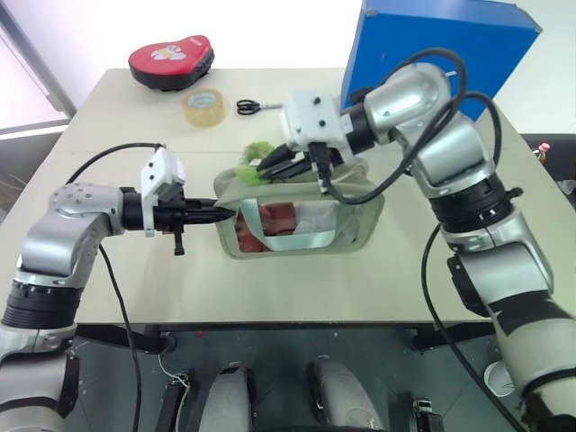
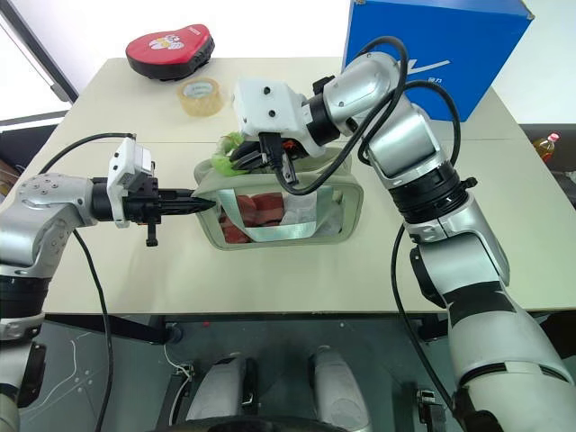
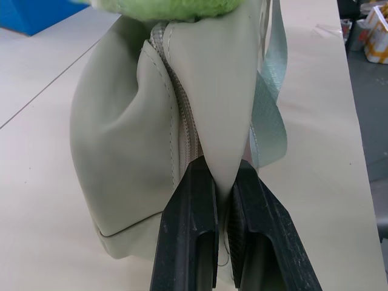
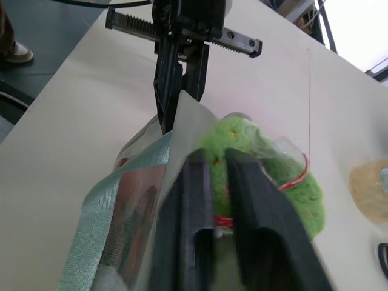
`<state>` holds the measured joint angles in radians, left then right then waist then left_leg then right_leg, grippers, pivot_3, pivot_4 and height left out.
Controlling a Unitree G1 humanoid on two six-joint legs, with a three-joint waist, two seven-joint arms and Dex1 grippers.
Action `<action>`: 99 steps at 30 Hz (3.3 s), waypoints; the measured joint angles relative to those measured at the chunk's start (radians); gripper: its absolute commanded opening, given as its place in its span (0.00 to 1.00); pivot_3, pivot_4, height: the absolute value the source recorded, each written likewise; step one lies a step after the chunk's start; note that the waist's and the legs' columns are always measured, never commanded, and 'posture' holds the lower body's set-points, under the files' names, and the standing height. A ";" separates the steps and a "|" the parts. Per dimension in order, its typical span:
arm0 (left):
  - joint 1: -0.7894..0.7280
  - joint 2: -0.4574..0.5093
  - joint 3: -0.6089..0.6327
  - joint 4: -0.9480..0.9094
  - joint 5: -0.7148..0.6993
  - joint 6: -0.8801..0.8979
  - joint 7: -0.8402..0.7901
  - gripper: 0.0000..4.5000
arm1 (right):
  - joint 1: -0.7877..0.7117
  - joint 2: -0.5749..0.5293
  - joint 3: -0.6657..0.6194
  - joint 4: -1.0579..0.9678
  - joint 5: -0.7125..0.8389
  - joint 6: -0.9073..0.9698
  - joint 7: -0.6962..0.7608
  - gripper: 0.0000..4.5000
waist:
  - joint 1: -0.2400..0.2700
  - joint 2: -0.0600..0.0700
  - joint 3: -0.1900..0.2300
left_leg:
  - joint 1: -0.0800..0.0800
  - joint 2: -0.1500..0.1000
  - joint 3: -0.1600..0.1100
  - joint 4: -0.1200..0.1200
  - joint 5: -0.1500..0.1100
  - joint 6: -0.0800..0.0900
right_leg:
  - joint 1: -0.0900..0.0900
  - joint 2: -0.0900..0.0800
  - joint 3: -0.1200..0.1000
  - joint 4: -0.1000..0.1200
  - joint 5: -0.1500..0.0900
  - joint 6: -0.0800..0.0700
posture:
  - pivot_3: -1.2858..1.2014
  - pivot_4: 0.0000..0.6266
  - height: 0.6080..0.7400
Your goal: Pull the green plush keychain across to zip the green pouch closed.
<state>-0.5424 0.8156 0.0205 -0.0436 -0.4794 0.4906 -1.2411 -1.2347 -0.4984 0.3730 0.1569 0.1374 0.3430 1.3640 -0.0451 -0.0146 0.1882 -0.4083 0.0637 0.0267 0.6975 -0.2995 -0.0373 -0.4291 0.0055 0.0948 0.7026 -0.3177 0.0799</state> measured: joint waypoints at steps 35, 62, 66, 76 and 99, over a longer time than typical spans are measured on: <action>0.018 0.006 0.005 -0.011 -0.002 0.000 0.013 0.00 | -0.030 -0.047 -0.026 0.054 -0.030 0.090 0.051 0.01 | 0.001 0.000 0.000 | 0.000 0.000 0.000 0.000 0.000 0.000 | 0.000 0.000 0.000 -0.001 0.000 0.000 | 0.52 0.24 0.98; 0.093 0.013 0.048 -0.057 -0.022 0.004 0.066 0.00 | 0.242 -0.443 -0.170 0.071 -0.068 0.048 -0.057 0.01 | -0.003 0.000 0.000 | 0.001 0.000 0.004 -0.002 -0.001 0.001 | 0.000 0.001 0.002 -0.001 0.000 0.000 | 0.52 0.24 0.98; 0.097 0.016 0.048 -0.061 -0.023 0.006 0.072 0.00 | 0.357 -0.477 -0.178 0.046 -0.087 0.048 -0.088 0.01 | -0.003 0.001 0.000 | 0.002 0.000 0.004 -0.002 -0.001 0.001 | 0.000 0.001 0.002 -0.001 0.000 0.000 | 0.52 0.24 0.98; 0.104 0.017 0.044 -0.086 -0.032 0.024 0.093 0.00 | 0.537 -0.478 -0.189 -0.105 -0.096 0.112 -0.163 0.01 | -0.001 0.001 0.000 | 0.002 0.000 0.003 -0.002 -0.001 0.001 | 0.001 0.001 0.003 -0.001 0.000 0.000 | 0.52 0.24 0.98; 0.117 0.018 0.050 -0.096 -0.035 0.028 0.108 0.00 | 0.547 -0.392 -0.144 -0.188 -0.094 0.263 -0.208 0.43 | -0.001 0.001 -0.001 | 0.003 0.000 0.003 -0.002 -0.001 0.001 | 0.001 0.002 0.003 -0.001 0.000 0.000 | 0.52 0.24 0.98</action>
<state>-0.4249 0.8335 0.0708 -0.1397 -0.5146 0.5188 -1.1328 -0.6876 -0.8902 0.2288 -0.0311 0.0438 0.6061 1.1562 -0.0461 -0.0135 0.1877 -0.4058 0.0637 0.0296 0.6957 -0.3001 -0.0363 -0.4279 0.0074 0.0974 0.7013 -0.3178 0.0798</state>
